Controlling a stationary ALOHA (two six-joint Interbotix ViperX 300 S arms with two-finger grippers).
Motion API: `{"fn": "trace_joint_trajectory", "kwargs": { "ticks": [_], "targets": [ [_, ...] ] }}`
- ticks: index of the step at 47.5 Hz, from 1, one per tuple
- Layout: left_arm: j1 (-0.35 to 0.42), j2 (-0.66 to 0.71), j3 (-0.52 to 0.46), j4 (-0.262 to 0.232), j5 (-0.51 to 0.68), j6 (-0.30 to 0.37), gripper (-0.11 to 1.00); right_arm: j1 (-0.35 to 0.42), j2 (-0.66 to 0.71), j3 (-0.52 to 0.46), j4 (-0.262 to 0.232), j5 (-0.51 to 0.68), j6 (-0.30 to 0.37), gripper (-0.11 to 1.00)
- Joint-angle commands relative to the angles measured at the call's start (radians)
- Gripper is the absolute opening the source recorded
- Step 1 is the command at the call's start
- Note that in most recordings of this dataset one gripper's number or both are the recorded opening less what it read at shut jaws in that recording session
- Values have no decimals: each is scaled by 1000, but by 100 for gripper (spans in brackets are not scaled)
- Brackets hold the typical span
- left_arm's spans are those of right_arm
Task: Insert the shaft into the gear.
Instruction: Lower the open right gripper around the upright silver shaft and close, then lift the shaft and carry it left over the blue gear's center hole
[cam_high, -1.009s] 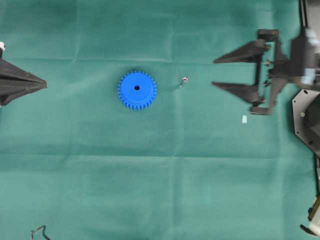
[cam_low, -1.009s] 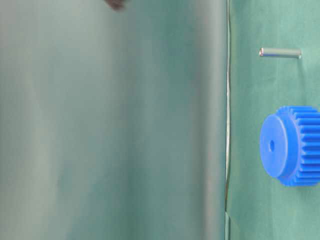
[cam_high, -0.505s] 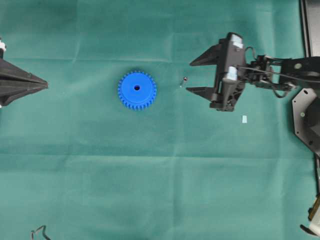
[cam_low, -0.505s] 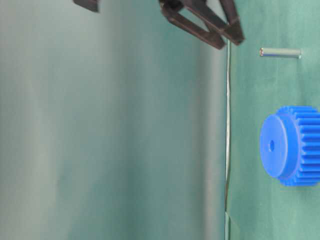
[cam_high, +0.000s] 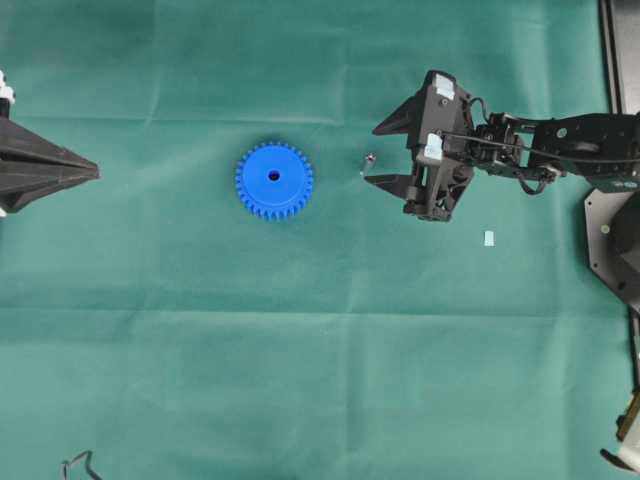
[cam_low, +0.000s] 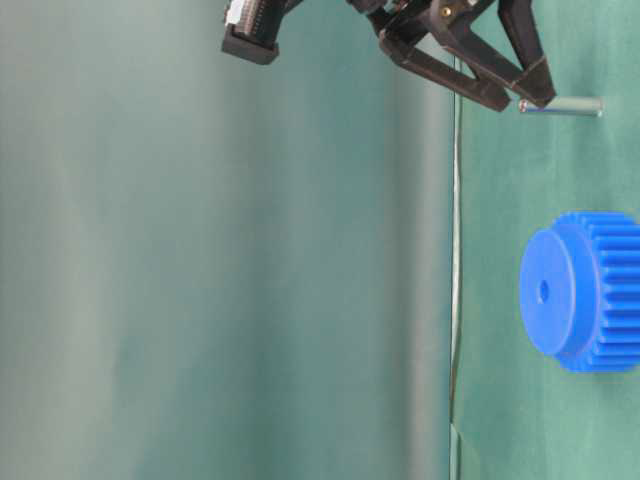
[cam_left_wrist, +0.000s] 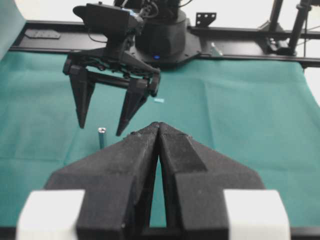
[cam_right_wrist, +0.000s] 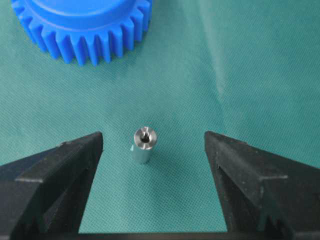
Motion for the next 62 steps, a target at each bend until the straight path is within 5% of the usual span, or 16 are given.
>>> {"fn": "trace_joint_trajectory", "kwargs": {
  "ticks": [1,16,29,42,62],
  "targets": [
    [-2,8,-25,2,-5,2,0,-3,-8,-18,3,-11,0,86],
    [-2,8,-25,3,-5,0,0,-3,20,-35,6,6,-2,79],
    [-2,8,-25,3,-3,0,0,-3,31,-43,2,43,-3,18],
    [0,6,-26,3,-3,-2,0,2,15,-51,2,57,-3,18],
    [-2,3,-26,3,-3,-2,0,9,-218,-86,0,236,-6,18]
  ]
}}
